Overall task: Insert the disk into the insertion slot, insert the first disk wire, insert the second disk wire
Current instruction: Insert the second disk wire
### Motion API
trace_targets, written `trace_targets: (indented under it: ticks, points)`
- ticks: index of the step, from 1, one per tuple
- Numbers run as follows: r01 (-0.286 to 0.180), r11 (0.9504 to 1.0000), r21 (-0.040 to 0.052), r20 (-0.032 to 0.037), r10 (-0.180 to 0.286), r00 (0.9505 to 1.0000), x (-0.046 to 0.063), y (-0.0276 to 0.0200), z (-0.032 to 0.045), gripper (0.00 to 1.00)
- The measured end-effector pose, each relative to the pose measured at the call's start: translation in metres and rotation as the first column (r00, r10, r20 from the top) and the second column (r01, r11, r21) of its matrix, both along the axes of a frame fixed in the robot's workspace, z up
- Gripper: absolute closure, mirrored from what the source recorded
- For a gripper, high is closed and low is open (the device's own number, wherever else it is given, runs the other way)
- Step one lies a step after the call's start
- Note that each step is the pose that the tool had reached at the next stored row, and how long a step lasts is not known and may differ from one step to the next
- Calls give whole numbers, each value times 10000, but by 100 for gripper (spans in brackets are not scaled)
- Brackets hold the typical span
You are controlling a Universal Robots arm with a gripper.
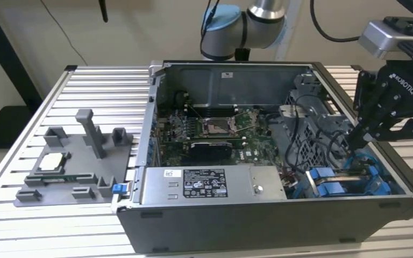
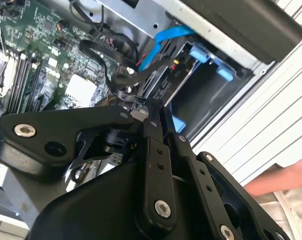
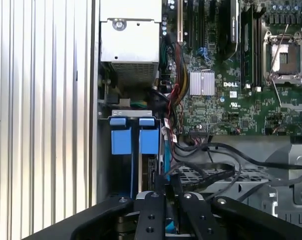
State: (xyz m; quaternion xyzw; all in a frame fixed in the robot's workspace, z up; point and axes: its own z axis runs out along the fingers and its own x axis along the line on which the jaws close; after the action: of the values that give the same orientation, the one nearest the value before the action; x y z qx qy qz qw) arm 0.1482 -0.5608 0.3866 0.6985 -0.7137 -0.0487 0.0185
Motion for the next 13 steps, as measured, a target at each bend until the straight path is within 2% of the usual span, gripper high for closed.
trace_targets:
  ticks: [6,13]
  points:
    - [0,10000,13,25,0,10000,-125,-5,-1,100]
    - [-2,10000,10,40,2,10000,-160,-50,-4,100]
